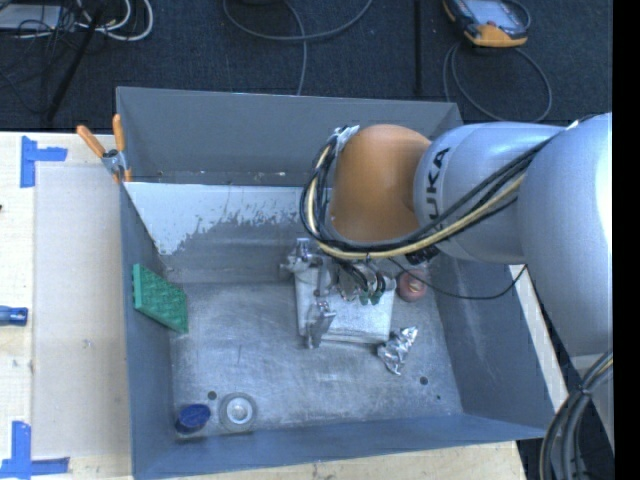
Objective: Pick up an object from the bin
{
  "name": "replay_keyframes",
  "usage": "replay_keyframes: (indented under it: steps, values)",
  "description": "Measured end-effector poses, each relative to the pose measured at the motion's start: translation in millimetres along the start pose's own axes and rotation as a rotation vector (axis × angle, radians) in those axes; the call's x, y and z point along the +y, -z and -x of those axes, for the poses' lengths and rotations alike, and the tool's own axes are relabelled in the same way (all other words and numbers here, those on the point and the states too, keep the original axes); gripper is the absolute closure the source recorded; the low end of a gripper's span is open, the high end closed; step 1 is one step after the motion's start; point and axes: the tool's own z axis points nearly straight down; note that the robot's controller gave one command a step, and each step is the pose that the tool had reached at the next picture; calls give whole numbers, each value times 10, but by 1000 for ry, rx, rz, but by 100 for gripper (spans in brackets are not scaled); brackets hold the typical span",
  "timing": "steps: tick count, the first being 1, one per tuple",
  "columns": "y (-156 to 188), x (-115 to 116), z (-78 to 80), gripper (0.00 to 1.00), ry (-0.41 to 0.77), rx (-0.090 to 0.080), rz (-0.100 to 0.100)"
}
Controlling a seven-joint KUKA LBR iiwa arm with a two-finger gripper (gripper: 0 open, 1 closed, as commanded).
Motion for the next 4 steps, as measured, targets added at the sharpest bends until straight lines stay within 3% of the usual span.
replay_keyframes:
  steps: [1,2,3,4]
  values:
    - [7,-345,-69,0,134,-2,-4]
    - [10,-731,-151,0,350,-2,-3]
    - [796,-1131,-332,0,242,-19,-27]
    - [-56,-897,-1248,0,308,-11,-22]
